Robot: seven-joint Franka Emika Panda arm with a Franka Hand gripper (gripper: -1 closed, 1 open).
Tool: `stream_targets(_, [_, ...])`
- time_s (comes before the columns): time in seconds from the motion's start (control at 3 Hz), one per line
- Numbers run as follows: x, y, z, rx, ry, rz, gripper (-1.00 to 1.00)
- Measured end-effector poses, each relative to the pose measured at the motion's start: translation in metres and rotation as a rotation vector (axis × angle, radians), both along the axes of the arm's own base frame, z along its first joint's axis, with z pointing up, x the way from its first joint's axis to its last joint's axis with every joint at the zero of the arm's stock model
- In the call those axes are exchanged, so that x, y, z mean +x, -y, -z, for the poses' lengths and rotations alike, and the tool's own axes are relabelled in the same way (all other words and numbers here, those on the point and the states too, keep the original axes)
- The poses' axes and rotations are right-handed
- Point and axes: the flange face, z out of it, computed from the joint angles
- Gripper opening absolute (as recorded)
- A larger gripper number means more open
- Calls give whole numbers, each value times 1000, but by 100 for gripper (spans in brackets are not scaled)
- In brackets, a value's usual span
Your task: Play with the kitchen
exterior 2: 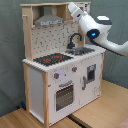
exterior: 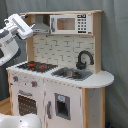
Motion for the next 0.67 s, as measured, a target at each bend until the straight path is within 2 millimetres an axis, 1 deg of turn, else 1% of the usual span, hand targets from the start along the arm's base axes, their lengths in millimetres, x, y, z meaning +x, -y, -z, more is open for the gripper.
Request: stream_targets(0.67, [14, -18, 7, 111, 96, -20, 100])
